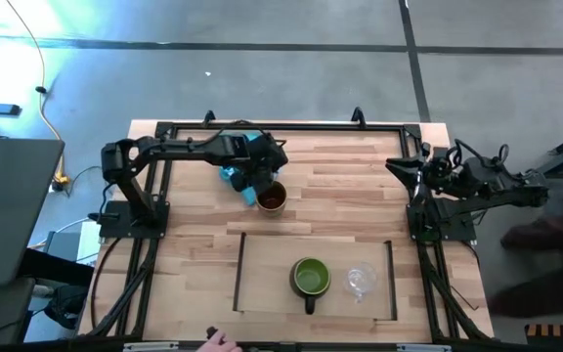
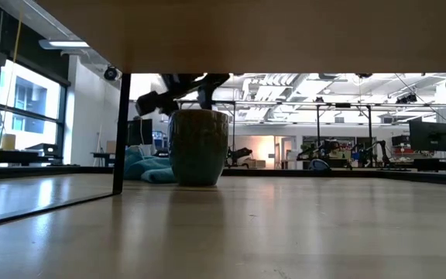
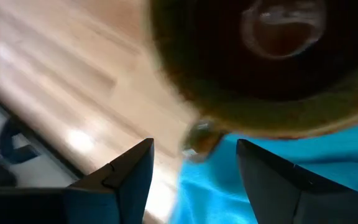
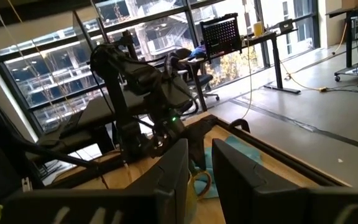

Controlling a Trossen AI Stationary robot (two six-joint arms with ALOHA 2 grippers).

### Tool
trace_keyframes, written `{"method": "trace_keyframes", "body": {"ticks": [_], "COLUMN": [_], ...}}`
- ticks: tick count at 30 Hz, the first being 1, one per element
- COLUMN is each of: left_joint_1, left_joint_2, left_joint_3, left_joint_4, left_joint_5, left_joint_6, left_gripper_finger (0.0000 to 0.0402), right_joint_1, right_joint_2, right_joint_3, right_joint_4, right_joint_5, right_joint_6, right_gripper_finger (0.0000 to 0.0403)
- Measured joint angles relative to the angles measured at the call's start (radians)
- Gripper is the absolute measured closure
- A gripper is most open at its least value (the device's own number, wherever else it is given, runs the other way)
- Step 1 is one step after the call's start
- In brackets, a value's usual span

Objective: Stack small to large cups/mugs on shelf
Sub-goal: Put the brown mug on the shelf

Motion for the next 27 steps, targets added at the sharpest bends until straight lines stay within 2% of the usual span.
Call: {"method": "trace_keyframes", "body": {"ticks": [23, 27], "left_joint_1": [0.001, 0.001], "left_joint_2": [0.037, 0.037], "left_joint_3": [-0.001, -0.001], "left_joint_4": [0.018, 0.016], "left_joint_5": [-0.003, -0.003], "left_joint_6": [-0.031, -0.061], "left_gripper_finger": [0.0187, 0.0203], "right_joint_1": [0.0, 0.0], "right_joint_2": [0.0, 0.0], "right_joint_3": [0.0, 0.0], "right_joint_4": [-0.009, -0.009], "right_joint_5": [0.0, 0.0], "right_joint_6": [-0.002, -0.002], "right_gripper_finger": [0.0339, 0.0339]}}
